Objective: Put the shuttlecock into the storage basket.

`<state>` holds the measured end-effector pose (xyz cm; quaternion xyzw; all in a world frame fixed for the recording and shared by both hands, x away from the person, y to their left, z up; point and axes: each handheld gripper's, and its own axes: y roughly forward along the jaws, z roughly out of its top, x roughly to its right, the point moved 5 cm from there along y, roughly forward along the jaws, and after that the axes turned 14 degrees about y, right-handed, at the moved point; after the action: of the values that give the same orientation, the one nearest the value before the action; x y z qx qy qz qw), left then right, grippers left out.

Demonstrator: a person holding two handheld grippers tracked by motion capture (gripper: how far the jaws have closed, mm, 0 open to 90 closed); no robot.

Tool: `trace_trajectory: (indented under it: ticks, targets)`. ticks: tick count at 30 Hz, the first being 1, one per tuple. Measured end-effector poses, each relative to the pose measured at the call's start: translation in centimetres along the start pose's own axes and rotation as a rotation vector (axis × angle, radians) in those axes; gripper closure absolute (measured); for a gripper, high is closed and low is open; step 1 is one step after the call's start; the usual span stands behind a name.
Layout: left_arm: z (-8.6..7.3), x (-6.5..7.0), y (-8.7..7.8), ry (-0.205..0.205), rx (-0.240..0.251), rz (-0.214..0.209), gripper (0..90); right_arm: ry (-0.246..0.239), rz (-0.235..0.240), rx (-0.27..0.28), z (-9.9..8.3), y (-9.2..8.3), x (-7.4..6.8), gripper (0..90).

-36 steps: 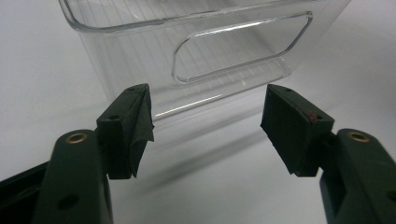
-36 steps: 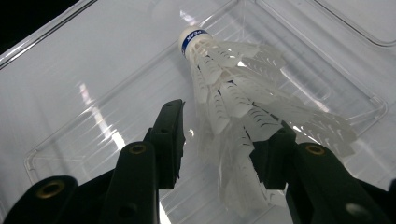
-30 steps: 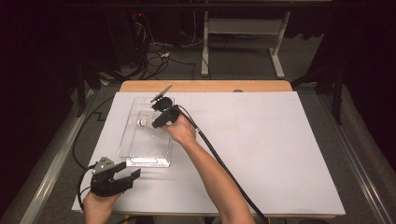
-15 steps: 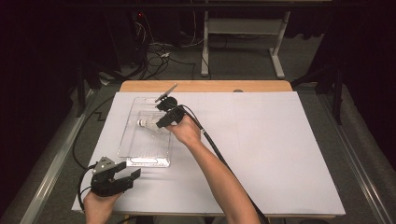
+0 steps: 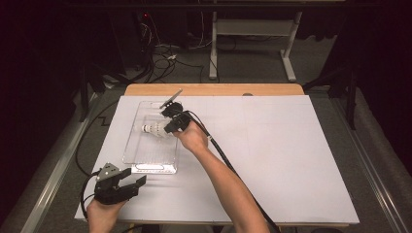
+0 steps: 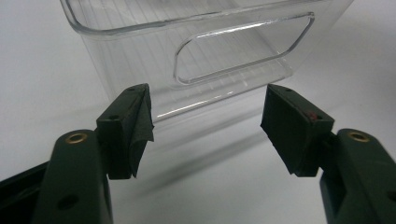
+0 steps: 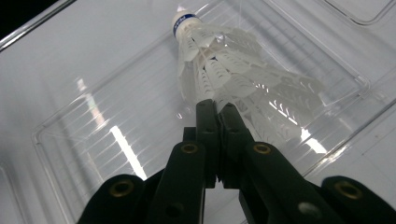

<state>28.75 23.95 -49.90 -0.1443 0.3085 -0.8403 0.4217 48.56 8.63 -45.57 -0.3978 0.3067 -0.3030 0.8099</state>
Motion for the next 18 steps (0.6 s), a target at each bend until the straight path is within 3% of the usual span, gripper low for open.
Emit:
trace_trajectory:
  ticks: [3, 8, 18]
  targets:
    - [0.0, 0.0, 0.0, -0.001, 0.002, 0.001, 34.3, 0.001, -0.002, 0.001, 0.1, 0.3, 0.3, 89.4]
    - [0.0, 0.0, 0.0, 0.000, 0.000, 0.000, 34.3, 0.009, -0.025, 0.016, 0.1, -0.1, 0.3, 76.6]
    - [0.1, 0.1, 0.1, 0.011, -0.005, -0.002, 34.3, 0.003, -0.035, 0.028, 0.0, -1.1, 0.4, 68.6]
